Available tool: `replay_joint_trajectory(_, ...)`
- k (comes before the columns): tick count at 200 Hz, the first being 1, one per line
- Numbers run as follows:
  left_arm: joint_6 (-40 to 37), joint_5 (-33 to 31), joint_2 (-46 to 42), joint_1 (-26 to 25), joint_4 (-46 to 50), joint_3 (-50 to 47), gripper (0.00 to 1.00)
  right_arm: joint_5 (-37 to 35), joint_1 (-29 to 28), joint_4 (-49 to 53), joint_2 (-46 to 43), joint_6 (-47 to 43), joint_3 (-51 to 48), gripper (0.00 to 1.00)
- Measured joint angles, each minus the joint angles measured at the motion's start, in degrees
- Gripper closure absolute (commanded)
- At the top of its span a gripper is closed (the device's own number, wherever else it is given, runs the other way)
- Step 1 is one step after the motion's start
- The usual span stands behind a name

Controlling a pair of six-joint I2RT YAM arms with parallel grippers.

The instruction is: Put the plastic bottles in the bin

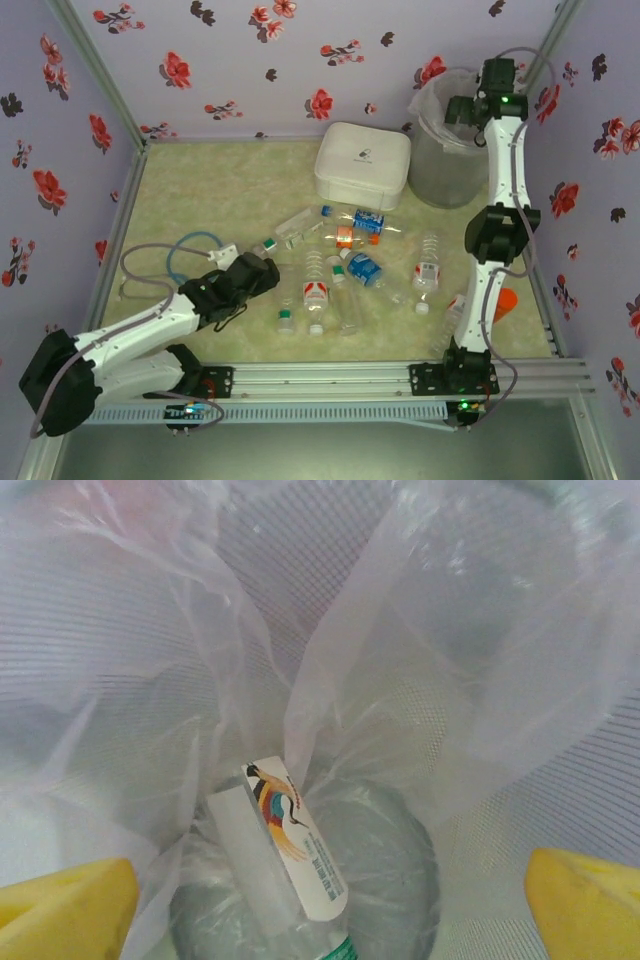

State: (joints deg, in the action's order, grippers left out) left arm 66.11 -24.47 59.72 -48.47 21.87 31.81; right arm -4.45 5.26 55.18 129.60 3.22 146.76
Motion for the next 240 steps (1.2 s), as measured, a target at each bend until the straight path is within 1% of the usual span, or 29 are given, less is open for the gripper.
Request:
replay_joint_trajectory(28, 2.1, 0.0, 1.73, -0.13, -2.23, 0.02, 0.0, 0.2, 0.0, -1.2, -9.38, 1.4, -6.25, 0.0)
replay_joint_trajectory(52, 4.44, -0.22, 4.87, -0.13, -4.0, 0.04, 0.0, 0.72, 0.0, -2.54, -17.29, 2.54, -10.51, 0.0)
replay_joint_trajectory(92, 7.37, -2.01, 11.32, -0.11, -6.91, 0.09, 0.0, 5.29, -0.46, -4.11, -28.92, 3.56, -20.2, 0.0)
replay_joint_trajectory(106, 7.54, -3.04, 13.62, -0.11, -7.61, 0.66, 0.0, 7.87, -0.9, -5.29, -33.46, 4.66, -26.34, 0.0)
replay_joint_trajectory(132, 8.57, -5.14, 18.49, 0.11, -9.7, 2.47, 0.01, 13.94, -2.34, -10.62, -44.81, 7.85, -44.5, 0.0)
replay_joint_trajectory(141, 8.59, -5.57, 19.8, 0.28, -10.73, 2.93, 0.01, 16.0, -2.73, -11.67, -48.04, 9.11, -49.44, 0.0)
replay_joint_trajectory(161, 8.17, -6.25, 22.51, 0.37, -11.28, 4.07, 0.08, 20.24, -3.69, -12.5, -53.77, 11.45, -56.5, 0.0)
replay_joint_trajectory(187, 7.37, -6.71, 24.92, 0.37, -11.13, 5.16, 0.18, 24.98, -4.79, -12.94, -61.51, 12.96, -62.49, 0.0)
replay_joint_trajectory(221, 7.02, -7.1, 25.94, 0.5, -10.67, 5.22, 0.35, 28.57, -5.05, -12.5, -70.93, 13.09, -65.42, 0.0)
replay_joint_trajectory(240, 6.97, -7.48, 25.92, 0.52, -10.38, 5.22, 0.41, 30.01, -5.05, -12.37, -74.62, 13.11, -66.9, 0.0)
